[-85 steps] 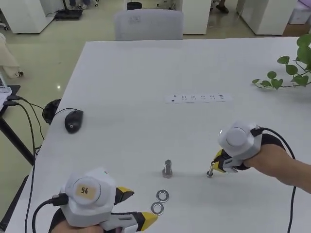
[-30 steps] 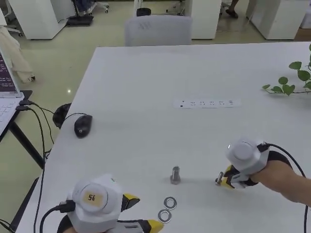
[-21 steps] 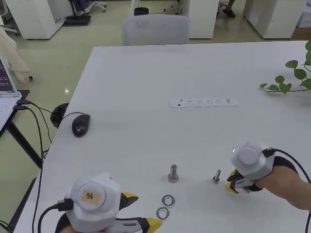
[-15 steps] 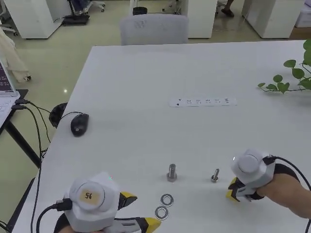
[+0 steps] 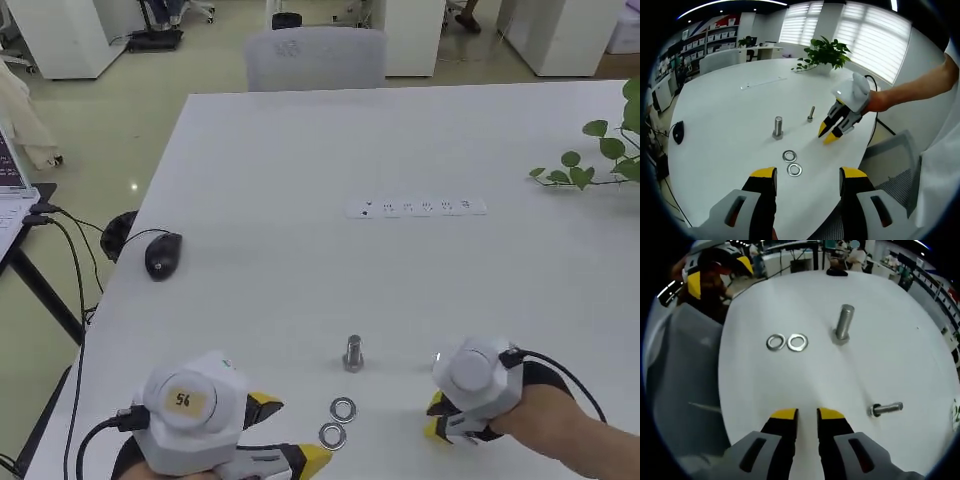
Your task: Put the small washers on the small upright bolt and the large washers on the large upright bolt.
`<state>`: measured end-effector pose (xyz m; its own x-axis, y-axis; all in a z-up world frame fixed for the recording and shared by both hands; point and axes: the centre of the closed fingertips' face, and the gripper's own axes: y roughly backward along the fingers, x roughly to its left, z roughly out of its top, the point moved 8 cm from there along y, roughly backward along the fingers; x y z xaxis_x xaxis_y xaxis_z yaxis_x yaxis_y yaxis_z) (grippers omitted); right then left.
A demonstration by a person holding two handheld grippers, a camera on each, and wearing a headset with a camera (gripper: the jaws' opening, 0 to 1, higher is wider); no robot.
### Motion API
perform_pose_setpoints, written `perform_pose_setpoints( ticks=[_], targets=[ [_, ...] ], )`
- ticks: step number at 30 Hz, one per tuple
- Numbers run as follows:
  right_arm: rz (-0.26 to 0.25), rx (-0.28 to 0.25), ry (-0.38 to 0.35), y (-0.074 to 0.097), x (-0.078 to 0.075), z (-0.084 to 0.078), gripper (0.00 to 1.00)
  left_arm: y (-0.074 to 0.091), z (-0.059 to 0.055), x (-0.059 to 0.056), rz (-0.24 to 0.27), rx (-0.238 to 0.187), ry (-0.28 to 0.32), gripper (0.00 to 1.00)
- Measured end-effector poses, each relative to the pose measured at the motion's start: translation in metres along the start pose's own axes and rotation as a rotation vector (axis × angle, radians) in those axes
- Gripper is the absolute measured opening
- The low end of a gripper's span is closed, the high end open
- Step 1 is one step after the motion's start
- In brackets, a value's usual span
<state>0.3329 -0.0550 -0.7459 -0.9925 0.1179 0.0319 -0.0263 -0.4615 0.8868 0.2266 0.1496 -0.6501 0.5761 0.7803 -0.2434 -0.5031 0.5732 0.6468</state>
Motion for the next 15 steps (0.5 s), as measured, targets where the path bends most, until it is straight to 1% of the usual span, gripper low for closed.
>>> perform_pose_setpoints(
  ticks=[2,6,7,8,10,11,15],
  targets=[
    [0.018,-0.016,0.030,-0.006,0.006,0.012,0.16,0.000,0.000,0.000,0.000,0.000,0.001,0.49],
    [0.056,-0.056,0.051,-0.020,0.017,0.031,0.19,0.000,-0.001,0.000,0.001,-0.002,0.005,0.49],
    [0.073,-0.072,0.059,-0.023,0.021,0.038,0.19,0.000,-0.001,0.000,0.002,-0.001,0.005,0.49],
    [0.076,-0.076,0.066,-0.025,0.022,0.041,0.19,0.001,-0.001,0.000,0.002,-0.002,0.006,0.49],
    [0.086,-0.081,0.112,-0.032,0.027,0.054,0.20,0.001,-0.001,0.000,0.003,-0.004,0.008,0.49],
    [0.090,-0.082,0.124,-0.034,0.029,0.057,0.20,0.001,-0.002,0.000,0.004,-0.003,0.008,0.49],
    [0.104,-0.088,0.155,-0.043,0.032,0.074,0.21,0.002,-0.003,0.001,0.004,-0.003,0.011,0.49]
  ],
)
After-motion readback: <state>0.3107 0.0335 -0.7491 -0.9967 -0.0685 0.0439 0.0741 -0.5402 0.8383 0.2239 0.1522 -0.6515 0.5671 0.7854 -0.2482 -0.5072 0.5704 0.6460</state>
